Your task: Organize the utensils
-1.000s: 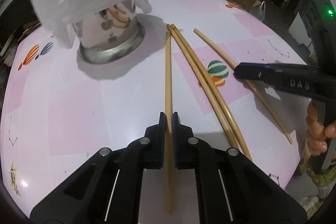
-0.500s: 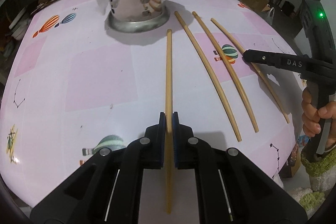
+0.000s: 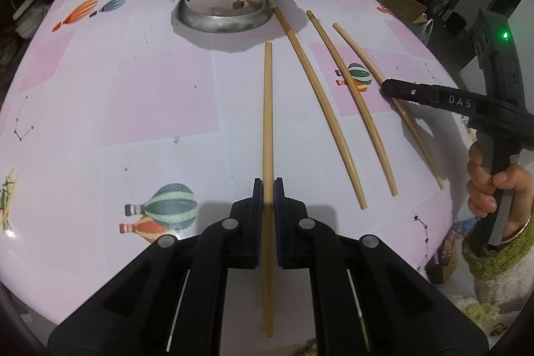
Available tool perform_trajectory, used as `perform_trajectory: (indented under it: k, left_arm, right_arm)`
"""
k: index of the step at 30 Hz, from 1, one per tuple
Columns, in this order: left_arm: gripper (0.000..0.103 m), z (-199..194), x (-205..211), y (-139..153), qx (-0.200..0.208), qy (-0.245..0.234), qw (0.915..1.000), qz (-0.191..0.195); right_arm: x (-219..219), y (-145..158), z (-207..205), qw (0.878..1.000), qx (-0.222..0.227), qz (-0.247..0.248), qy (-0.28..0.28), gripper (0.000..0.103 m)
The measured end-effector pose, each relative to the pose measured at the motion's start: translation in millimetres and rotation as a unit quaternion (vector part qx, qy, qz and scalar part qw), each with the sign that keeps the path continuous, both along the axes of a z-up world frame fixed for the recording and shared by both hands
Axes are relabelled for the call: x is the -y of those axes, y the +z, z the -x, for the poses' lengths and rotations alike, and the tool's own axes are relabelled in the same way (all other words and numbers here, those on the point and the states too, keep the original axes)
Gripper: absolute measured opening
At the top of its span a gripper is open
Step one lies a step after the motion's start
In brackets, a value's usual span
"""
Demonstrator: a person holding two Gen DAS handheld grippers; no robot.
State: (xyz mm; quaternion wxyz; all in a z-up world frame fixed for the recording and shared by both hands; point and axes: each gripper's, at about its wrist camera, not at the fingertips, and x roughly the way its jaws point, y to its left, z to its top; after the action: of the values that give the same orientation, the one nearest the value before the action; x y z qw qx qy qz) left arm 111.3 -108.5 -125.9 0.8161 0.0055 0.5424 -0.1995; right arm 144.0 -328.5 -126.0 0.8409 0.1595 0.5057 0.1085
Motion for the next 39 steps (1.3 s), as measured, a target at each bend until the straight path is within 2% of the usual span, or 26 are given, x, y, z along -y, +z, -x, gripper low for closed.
perform_trajectory:
  k: [3,6,8,9,11,12,18,25,29,39]
  left_arm:
    - [0.006,-2.1,-1.1,1.7,-0.006,0.000,1.0000,0.003]
    - [0.008,-5.2,-0.9,8.5,0.005,0.000,1.0000,0.004]
    - [0.015,-8.5,-0.7,15.1,0.016,-0.002,0.9999,0.002]
    - [0.016,-10.7,-0.2,18.1,0.021,-0.005,0.9998,-0.002]
    - [0.017,-16.5,2.3,24.0,0.032,-0.012,0.9994,-0.010]
    - [0.017,-20.1,3.9,26.7,0.036,-0.017,0.9991,-0.013]
    - [0.021,-44.6,18.9,32.8,0.055,-0.047,0.9968,-0.034]
    - [0.021,-74.0,42.9,21.4,0.056,-0.075,0.9945,-0.048]
    - [0.021,-82.6,53.6,15.3,0.068,-0.079,0.9922,-0.069]
    - [0.021,-92.1,63.5,-0.8,0.061,-0.085,0.9906,-0.088]
  right_arm:
    - [0.4,0.2,1.5,1.000,-0.004,-0.002,0.000,0.008]
    - [2.3,-0.2,0.0,1.000,-0.010,-0.015,-0.002,0.009]
    - [4.8,0.1,-2.3,1.000,-0.015,-0.022,-0.004,0.011]
    - [5.9,1.1,-3.2,1.000,-0.015,-0.021,-0.005,0.012]
    - [8.3,4.4,-5.0,1.000,-0.012,-0.018,-0.006,0.024]
    - [9.3,6.4,-6.5,1.000,-0.010,-0.017,-0.006,0.025]
    - [10.1,15.5,-27.9,1.000,-0.003,0.002,0.004,0.025]
    - [-6.5,20.5,-60.6,0.998,0.006,0.041,0.036,0.025]
    - [-12.0,17.7,-75.0,0.997,0.002,0.059,0.048,0.025]
    - [-26.7,10.6,-91.0,0.991,-0.005,0.111,0.069,0.024]
